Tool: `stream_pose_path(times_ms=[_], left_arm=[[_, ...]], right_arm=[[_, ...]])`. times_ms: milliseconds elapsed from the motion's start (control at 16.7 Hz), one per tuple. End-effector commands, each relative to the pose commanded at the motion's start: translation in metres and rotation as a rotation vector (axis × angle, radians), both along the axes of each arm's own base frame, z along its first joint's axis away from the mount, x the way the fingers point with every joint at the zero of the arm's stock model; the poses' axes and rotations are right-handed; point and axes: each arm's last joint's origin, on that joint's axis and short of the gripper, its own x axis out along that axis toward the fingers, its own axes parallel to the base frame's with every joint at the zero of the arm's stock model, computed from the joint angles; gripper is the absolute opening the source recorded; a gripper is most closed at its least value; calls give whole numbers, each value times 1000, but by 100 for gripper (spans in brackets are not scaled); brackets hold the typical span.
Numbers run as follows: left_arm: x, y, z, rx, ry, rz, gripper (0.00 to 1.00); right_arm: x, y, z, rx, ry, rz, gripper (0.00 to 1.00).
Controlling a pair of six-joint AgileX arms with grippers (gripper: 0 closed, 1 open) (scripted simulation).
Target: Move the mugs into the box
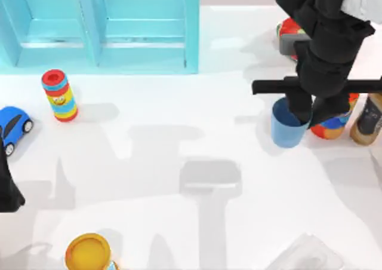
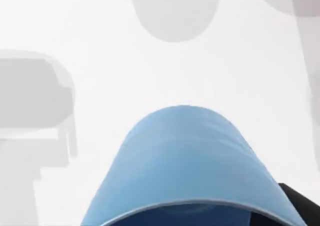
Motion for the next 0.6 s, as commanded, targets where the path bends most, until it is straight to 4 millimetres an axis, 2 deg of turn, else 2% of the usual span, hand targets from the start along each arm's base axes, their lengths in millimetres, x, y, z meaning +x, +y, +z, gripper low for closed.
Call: stream_pose_path(times_ms=[120,480,600], left_arm=[[0,0,0,0,0,0,100],[0,0,0,0,0,0,100],[0,0,0,0,0,0,100]], right_arm=[[-2,-15,11,0,1,-4,0],[-3,-14,12,1,10,11,0],[-3,-24,15,13,45,37,0]])
